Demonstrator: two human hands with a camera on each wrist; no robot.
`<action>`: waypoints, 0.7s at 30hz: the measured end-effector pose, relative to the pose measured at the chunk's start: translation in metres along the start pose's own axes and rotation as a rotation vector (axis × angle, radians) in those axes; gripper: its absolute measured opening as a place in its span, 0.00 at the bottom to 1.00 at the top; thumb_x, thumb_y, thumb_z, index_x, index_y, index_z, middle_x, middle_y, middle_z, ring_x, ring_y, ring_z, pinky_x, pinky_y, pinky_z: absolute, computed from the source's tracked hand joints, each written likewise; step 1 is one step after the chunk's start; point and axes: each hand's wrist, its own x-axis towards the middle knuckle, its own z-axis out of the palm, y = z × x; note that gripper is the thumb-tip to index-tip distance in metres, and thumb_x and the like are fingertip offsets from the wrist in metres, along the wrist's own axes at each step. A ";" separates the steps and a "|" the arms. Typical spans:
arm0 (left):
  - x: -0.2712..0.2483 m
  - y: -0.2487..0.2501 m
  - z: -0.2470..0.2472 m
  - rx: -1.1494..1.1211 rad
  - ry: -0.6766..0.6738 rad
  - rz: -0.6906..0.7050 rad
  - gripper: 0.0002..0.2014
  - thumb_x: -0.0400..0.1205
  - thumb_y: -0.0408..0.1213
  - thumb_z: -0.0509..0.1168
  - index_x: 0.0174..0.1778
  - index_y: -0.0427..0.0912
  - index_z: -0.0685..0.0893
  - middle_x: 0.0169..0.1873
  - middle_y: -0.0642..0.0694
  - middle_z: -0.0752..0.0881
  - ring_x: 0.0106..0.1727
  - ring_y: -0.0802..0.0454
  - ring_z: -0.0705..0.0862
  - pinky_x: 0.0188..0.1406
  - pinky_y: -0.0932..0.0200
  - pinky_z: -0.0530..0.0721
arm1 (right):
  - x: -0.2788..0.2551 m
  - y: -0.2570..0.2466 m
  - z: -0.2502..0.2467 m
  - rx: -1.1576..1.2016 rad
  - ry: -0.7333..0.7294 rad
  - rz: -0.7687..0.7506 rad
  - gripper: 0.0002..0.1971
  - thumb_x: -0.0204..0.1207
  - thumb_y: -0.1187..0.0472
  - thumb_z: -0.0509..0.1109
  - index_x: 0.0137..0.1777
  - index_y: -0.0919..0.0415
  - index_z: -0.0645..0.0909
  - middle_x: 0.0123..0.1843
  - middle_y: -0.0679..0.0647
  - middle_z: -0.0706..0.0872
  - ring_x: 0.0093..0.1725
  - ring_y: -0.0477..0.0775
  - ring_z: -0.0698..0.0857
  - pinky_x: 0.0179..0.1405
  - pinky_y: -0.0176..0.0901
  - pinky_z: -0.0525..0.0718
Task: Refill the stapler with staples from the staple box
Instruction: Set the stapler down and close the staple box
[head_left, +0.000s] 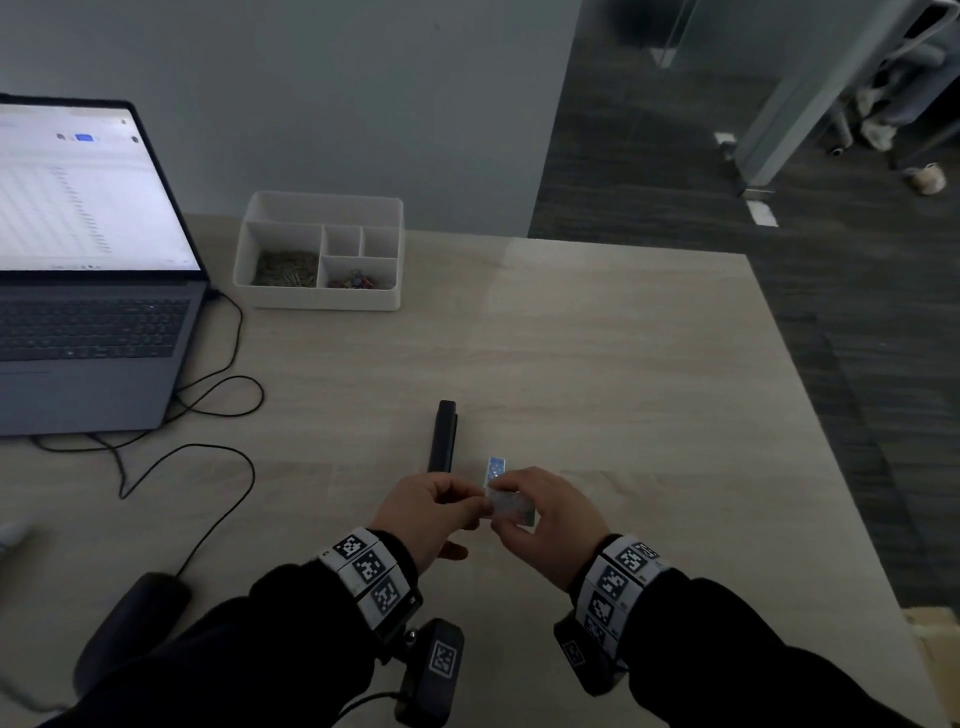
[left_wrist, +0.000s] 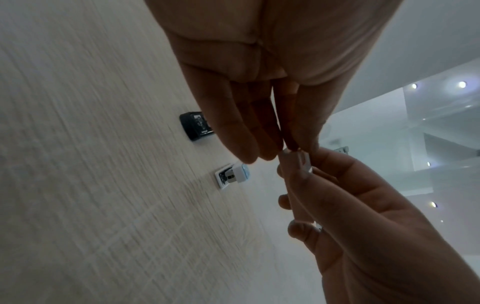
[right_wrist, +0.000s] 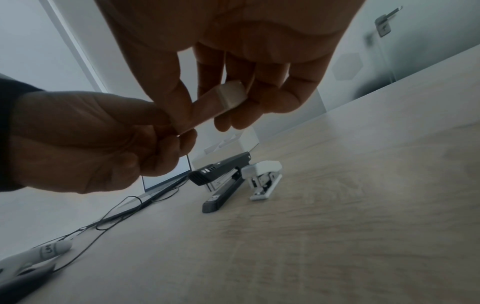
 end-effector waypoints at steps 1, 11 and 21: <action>0.000 0.000 -0.001 0.027 0.015 0.015 0.03 0.77 0.36 0.74 0.43 0.41 0.90 0.39 0.44 0.91 0.39 0.53 0.89 0.32 0.55 0.90 | 0.000 0.003 0.001 -0.005 -0.011 0.015 0.18 0.69 0.50 0.71 0.59 0.49 0.82 0.54 0.46 0.87 0.54 0.48 0.84 0.56 0.40 0.80; 0.030 -0.009 -0.026 0.122 0.296 0.001 0.05 0.80 0.37 0.69 0.38 0.43 0.86 0.30 0.45 0.85 0.31 0.51 0.82 0.23 0.58 0.83 | 0.016 0.063 -0.021 -0.382 -0.243 0.265 0.18 0.77 0.47 0.65 0.66 0.37 0.79 0.68 0.45 0.76 0.66 0.57 0.74 0.67 0.53 0.77; 0.052 -0.019 -0.024 0.208 0.338 -0.054 0.13 0.73 0.48 0.75 0.48 0.47 0.82 0.44 0.46 0.87 0.42 0.46 0.85 0.45 0.44 0.88 | 0.017 0.063 -0.006 -0.260 -0.031 0.435 0.29 0.65 0.34 0.69 0.65 0.43 0.74 0.65 0.48 0.75 0.64 0.55 0.77 0.64 0.50 0.79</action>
